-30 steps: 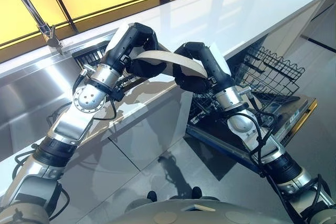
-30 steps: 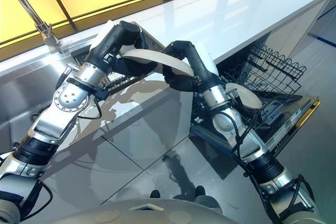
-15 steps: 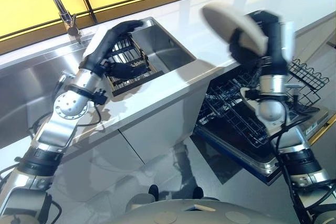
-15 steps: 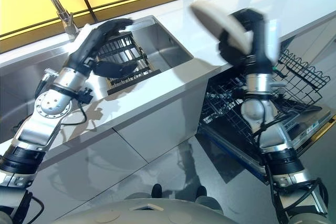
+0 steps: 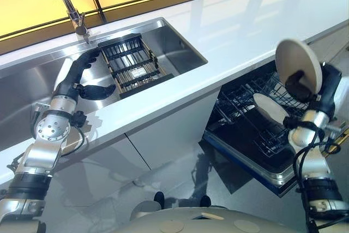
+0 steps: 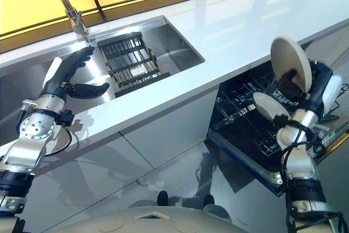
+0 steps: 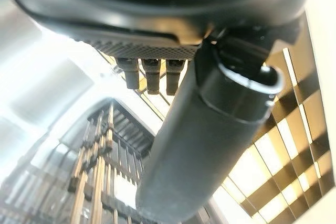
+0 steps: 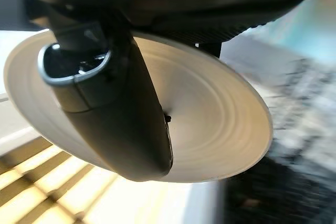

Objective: Pick up plates and place into dishwasher.

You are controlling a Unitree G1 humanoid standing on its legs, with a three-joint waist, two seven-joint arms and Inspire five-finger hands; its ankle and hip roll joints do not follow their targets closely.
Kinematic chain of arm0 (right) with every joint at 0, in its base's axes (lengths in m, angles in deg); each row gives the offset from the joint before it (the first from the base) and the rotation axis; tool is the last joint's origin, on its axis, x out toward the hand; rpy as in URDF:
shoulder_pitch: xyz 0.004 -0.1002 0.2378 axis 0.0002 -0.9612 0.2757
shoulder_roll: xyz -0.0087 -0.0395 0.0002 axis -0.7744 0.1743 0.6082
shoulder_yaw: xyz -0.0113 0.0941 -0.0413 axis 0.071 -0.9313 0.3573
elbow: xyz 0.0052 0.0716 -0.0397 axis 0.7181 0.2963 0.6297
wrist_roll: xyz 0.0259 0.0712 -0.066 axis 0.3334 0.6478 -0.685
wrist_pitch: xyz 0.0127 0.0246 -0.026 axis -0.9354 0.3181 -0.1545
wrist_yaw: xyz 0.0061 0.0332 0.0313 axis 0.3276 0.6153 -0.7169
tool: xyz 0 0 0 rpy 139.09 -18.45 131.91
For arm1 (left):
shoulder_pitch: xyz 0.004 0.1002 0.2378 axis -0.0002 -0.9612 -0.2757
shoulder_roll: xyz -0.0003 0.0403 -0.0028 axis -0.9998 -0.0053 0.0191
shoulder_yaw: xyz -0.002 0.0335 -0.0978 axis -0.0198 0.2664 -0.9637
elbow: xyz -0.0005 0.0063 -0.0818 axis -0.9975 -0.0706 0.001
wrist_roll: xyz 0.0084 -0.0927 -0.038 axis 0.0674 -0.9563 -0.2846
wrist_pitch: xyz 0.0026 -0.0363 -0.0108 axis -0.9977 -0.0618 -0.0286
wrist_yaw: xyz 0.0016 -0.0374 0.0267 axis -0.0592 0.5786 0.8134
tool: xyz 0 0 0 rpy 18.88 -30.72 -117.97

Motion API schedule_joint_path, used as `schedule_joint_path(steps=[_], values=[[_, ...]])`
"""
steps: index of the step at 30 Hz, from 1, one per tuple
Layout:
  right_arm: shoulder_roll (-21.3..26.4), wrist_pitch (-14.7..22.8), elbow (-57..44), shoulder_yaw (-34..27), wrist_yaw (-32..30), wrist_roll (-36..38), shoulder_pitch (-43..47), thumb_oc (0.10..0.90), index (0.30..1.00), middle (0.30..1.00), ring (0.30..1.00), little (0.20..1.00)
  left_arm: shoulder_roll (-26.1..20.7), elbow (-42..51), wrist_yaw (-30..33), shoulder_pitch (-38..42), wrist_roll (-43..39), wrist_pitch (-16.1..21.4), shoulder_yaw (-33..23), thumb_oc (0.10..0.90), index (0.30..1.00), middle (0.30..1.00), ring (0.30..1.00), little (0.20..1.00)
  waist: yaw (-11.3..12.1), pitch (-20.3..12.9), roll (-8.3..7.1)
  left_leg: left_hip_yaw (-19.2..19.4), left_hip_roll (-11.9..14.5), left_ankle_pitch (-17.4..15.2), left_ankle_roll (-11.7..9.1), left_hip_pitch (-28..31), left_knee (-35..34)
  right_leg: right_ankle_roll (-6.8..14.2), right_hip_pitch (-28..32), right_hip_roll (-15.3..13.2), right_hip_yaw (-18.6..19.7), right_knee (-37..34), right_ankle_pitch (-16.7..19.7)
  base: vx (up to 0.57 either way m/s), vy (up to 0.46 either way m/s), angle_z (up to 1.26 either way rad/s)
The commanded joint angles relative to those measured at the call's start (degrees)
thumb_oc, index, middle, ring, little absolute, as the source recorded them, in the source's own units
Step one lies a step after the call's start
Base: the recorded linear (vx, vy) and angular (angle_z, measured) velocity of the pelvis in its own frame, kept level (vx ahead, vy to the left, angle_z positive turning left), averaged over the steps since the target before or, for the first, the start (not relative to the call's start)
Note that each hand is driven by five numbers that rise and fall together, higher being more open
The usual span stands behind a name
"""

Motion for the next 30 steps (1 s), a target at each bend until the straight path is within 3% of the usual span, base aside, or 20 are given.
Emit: schedule_joint_path(steps=[1,14,25,30], values=[[3.1,4.1,-5.1,-2.4,0.0,-2.6,2.1,0.1,0.3,0.3,0.3,0.2,-2.1,1.0,4.0,1.8,1.0,4.2,-5.7,0.8,0.9,0.9,0.9,0.9,-1.4,-4.5,-0.17,4.9,-3.8,-7.5,2.8,1.2,1.1,0.8,0.1,2.3,0.5,4.3,-6.9,0.0,0.0,0.0],[1.4,5.3,-6.0,1.6,5.8,-5.7,-4.5,0.1,0.3,0.3,0.3,0.2,-1.6,0.8,6.0,-1.0,0.8,2.8,-8.1,0.8,0.9,0.9,0.9,0.9,-3.5,-2.9,-0.03,6.2,-3.5,-7.3,2.5,1.1,1.1,1.3,-0.8,2.4,2.0,4.6,-6.7,-0.01,0.005,-0.06],[2.4,4.8,-4.4,6.5,8.0,-8.5,-3.6,0.1,0.3,0.3,0.3,0.2,-1.3,0.0,6.4,0.4,0.6,2.1,-5.4,0.8,0.9,0.9,0.9,0.9,-3.0,-2.8,-0.02,6.1,-3.5,-7.1,2.4,0.6,1.0,1.5,-1.0,2.1,1.6,4.4,-6.6,0.0,0.002,-0.01],[2.9,1.9,-0.9,9.8,9.2,-9.7,-1.7,0.1,0.3,0.3,0.3,0.2,-1.1,0.1,6.4,1.5,0.5,1.6,-3.6,0.8,0.9,0.9,0.9,0.9,-2.0,-2.7,-0.1,5.5,-3.7,-6.9,2.2,0.4,1.1,1.5,-0.7,1.9,0.7,4.2,-6.5,0.0,0.0,0.01]])
